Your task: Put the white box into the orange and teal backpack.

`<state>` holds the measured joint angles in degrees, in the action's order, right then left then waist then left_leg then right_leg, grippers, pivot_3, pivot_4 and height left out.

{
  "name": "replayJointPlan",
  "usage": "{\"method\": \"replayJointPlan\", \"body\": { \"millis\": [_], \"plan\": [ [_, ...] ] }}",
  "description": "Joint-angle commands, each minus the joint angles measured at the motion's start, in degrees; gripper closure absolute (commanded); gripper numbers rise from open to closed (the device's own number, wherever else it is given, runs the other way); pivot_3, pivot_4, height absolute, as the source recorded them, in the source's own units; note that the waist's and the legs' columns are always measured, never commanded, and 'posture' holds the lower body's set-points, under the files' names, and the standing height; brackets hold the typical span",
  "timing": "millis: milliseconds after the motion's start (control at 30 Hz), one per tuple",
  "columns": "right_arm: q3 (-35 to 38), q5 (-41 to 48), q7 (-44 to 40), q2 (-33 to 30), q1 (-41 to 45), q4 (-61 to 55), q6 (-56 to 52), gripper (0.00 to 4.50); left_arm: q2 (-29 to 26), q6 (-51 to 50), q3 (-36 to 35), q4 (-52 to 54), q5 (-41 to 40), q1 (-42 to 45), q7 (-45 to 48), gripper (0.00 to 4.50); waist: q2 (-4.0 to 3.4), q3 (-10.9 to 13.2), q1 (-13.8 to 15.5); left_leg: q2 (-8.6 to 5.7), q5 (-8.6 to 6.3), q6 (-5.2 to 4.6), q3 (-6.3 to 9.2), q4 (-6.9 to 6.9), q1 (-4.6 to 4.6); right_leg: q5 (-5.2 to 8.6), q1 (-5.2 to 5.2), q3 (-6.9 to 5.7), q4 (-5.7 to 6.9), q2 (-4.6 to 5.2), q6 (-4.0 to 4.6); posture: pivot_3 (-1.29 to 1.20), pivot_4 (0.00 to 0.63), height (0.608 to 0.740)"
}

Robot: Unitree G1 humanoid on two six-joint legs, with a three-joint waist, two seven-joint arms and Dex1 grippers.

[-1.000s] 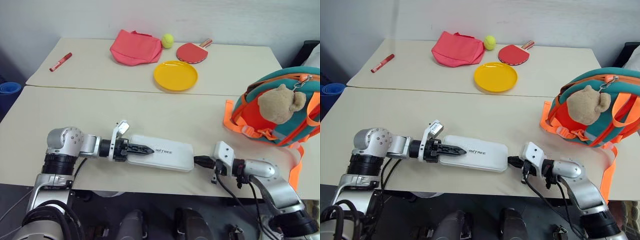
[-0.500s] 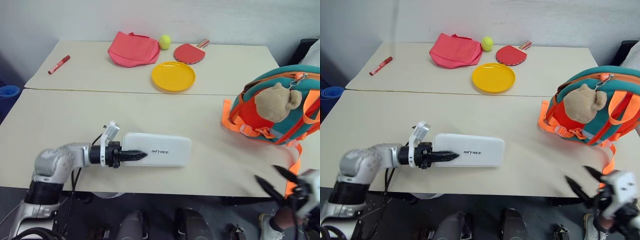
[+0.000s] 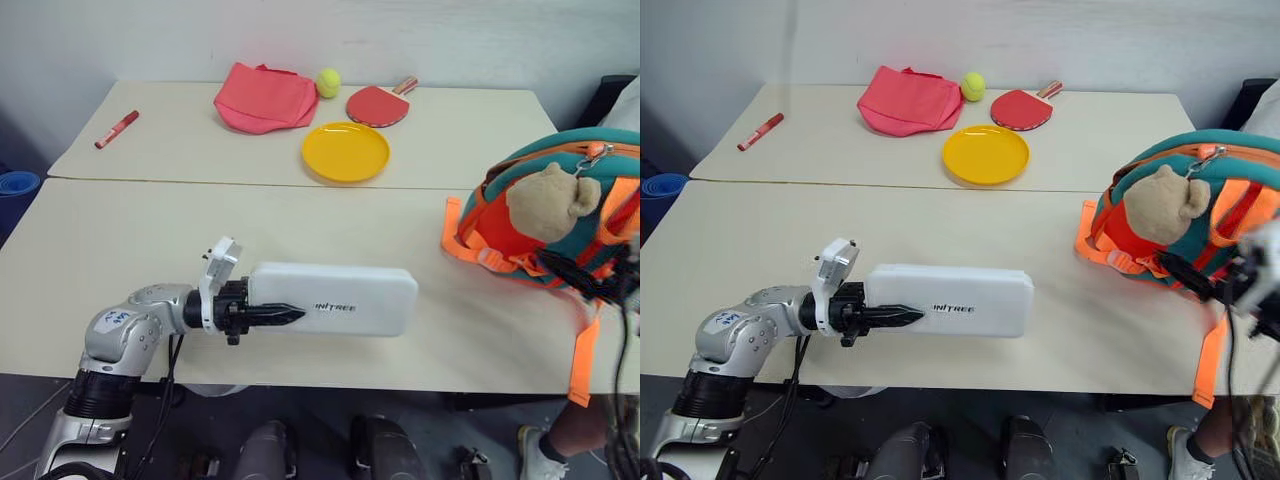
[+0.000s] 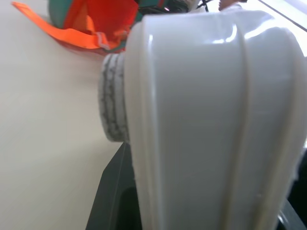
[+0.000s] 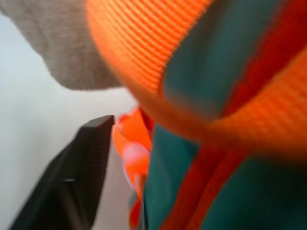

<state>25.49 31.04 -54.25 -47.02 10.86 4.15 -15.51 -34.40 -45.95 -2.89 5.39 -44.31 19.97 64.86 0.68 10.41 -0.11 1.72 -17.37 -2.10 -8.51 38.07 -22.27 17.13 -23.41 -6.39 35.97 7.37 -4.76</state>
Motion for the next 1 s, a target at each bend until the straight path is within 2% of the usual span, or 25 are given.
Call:
{"method": "replayJointPlan", "body": {
  "millis": [33, 167, 200, 233, 367, 467, 567, 700, 867, 1000],
  "plan": [
    [-1.65, 1.55, -0.36, 1.88, 2.06, -1.69, -0.42, 2.68, -1.00, -0.31, -5.53, 1.51, -3.20, -1.75, -1.13, 3.21, 0.00, 0.00, 0.04, 0.00, 0.00, -0.01, 0.01, 0.02, -0.02, 0.00, 0.01, -0.01, -0.01, 0.01, 0.00, 0.00, 0.150, 0.740],
    [-6.14, 1.70, -0.36, 5.49, 3.67, -6.12, -0.52, 4.05, -3.28, 0.15, -9.14, 0.36, -3.30, -4.30, -0.65, 3.21, 0.00, 0.00, -0.10, -0.06, -0.01, -0.05, 0.00, 0.08, -0.04, -0.03, 0.03, 0.01, -0.04, 0.08, -0.06, 0.00, 0.150, 0.740],
    [-7.52, 2.07, -0.40, 6.33, 4.23, -7.60, -1.13, 4.33, -3.59, 0.51, -9.83, -0.68, -3.15, -4.13, -0.66, 3.21, 0.00, 0.00, -0.12, -0.06, -0.01, -0.05, 0.00, 0.09, -0.03, -0.03, 0.03, 0.01, -0.03, 0.08, -0.07, 0.00, 0.150, 0.740],
    [-8.44, 2.29, -0.40, 6.92, 4.64, -8.60, -1.58, 4.42, -3.77, 0.74, -10.27, -1.41, -3.00, -3.96, -0.65, 3.21, 0.00, 0.00, -0.13, -0.05, -0.01, -0.05, 0.00, 0.08, -0.03, -0.04, 0.02, 0.01, -0.01, 0.08, -0.07, 0.00, 0.150, 0.740],
    [-14.34, 4.73, 0.44, 11.67, 8.63, -15.14, -4.46, 4.42, -4.03, 2.12, -11.73, -5.67, -1.76, -2.44, -1.35, 3.21, -0.01, 0.00, -0.61, 0.00, -0.02, 0.02, 0.02, 0.02, 0.00, -0.04, -0.02, 0.01, 0.03, 0.05, -0.06, 0.00, 0.150, 0.740],
    [-17.28, 11.18, 2.17, 16.39, 12.23, -20.72, -10.00, 4.42, -5.01, 1.50, -11.65, -8.23, -1.04, -1.52, -1.63, 3.21, -0.01, 0.01, -1.18, 0.02, -0.02, 0.07, 0.02, -0.03, -0.04, -0.02, -0.10, -0.01, 0.06, 0.03, -0.04, 0.00, 0.150, 0.740],
    [-21.01, 17.59, 3.20, 17.45, 13.79, -27.94, -17.69, 4.42, -6.59, -1.10, -13.16, -8.34, -2.42, -1.37, -2.40, 3.21, -0.02, 0.01, -1.64, 0.01, -0.02, 0.06, 0.03, -0.06, -0.12, -0.02, -0.14, -0.01, 0.10, 0.03, -0.03, 0.00, 0.150, 0.740],
    [-21.44, 28.52, 3.94, 12.77, 10.11, -36.41, -28.55, 4.42, -7.99, -0.87, -16.41, -7.42, -3.36, -2.49, -2.29, 3.21, -0.01, 0.02, -1.48, 0.02, -0.07, 0.01, 0.05, -0.08, -0.19, -0.02, -0.14, -0.04, 0.04, 0.04, -0.03, 0.00, 0.150, 0.740],
    [-13.91, 41.83, 6.40, 3.07, 0.78, -43.15, -34.97, 4.42, -9.82, -0.63, -22.21, -4.43, -5.24, -4.36, -2.77, 3.21, 0.05, 0.04, -1.07, -0.05, -0.25, -0.18, 0.12, -0.03, -0.28, -0.03, -0.09, -0.09, -0.13, 0.16, -0.06, 0.00, 0.150, 0.740],
    [-7.70, 43.70, 6.73, -1.44, -5.63, -42.32, -35.27, 4.42, -11.05, -0.87, -25.38, -2.35, -7.46, -4.43, -2.56, 3.21, 0.13, 0.06, -0.98, -0.06, -0.34, -0.18, 0.12, 0.00, -0.23, -0.07, -0.03, -0.05, -0.36, 0.20, -0.13, 0.00, 0.150, 0.740]
  ]
}}
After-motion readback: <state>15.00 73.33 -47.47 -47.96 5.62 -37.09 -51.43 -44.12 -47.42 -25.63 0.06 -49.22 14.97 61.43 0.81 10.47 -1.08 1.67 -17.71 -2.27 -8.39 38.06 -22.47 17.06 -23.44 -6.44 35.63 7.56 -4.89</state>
